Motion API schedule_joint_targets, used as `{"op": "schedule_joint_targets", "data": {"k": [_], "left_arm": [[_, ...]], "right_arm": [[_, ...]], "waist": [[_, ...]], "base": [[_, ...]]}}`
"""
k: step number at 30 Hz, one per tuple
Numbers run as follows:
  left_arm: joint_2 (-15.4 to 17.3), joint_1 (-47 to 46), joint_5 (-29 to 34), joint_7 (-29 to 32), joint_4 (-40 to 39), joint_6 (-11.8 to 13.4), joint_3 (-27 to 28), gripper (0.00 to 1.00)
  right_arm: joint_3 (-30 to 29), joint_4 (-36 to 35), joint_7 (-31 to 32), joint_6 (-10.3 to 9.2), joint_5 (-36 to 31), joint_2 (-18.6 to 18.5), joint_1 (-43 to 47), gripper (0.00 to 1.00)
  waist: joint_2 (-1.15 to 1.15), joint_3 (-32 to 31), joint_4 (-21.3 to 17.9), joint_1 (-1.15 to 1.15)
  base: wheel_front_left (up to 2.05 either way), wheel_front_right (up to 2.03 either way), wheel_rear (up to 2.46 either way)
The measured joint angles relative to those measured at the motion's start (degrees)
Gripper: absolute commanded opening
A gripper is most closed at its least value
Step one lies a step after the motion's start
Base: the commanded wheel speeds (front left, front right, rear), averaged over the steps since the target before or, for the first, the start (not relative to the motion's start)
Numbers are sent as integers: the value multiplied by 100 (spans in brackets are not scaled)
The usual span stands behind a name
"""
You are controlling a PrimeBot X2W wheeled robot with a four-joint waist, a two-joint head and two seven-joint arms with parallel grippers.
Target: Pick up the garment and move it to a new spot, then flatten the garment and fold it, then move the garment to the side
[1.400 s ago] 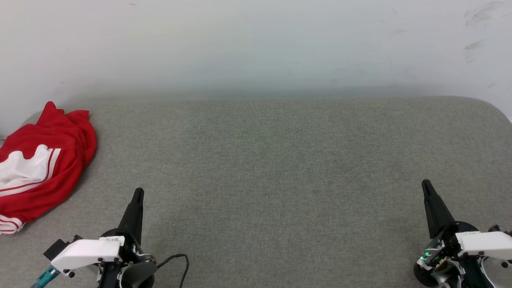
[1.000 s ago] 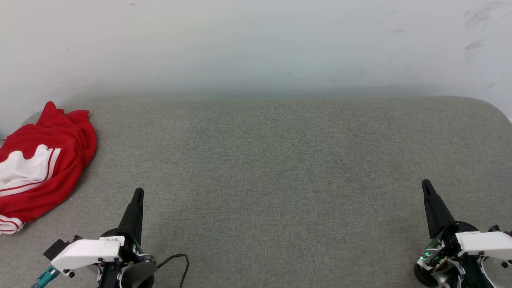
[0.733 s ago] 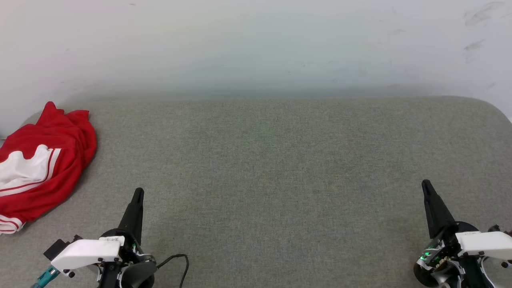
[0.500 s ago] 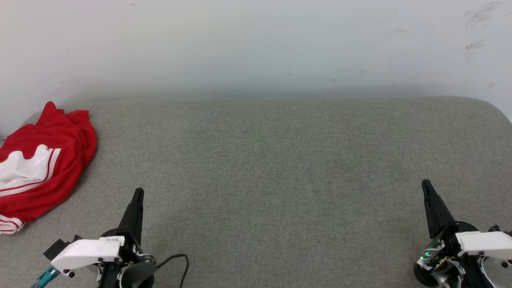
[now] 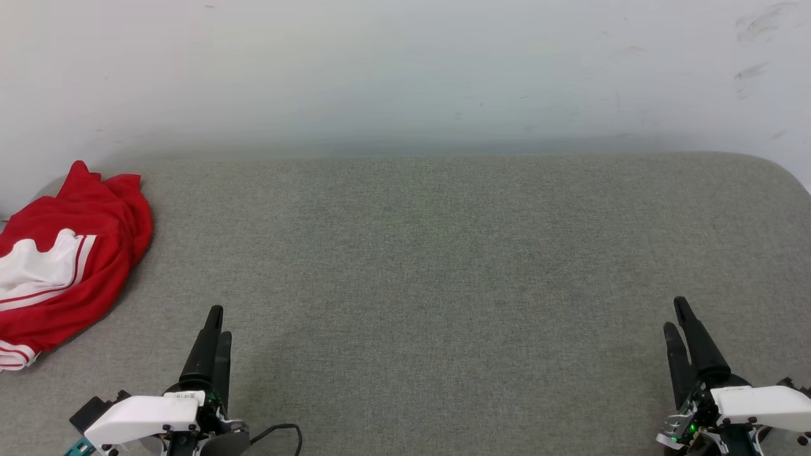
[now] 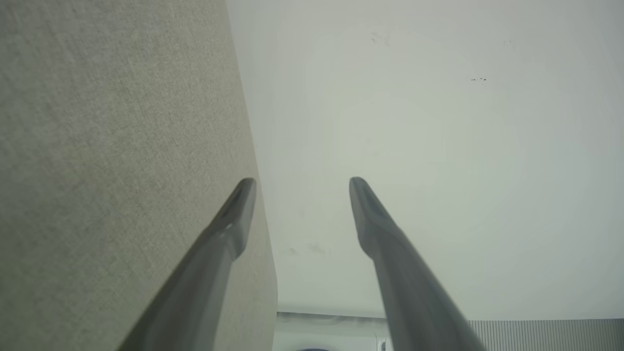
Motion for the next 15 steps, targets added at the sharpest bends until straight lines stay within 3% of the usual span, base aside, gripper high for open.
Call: {"op": "schedule_joint_targets", "data": {"k": [5,15], "left_arm": [[0,1,487,-133,-96,9,94,100],[1,6,1748,-378,-541,307,22,100]], "right_arm": [[-32,-164,-131,-1,-601,1,9,100],[-7,-643,-378,-1,-2023,2,30,100]], "waist": [[0,1,3,0],[0,4,12,0]], "base": [[0,0,0],[0,0,0]]}}
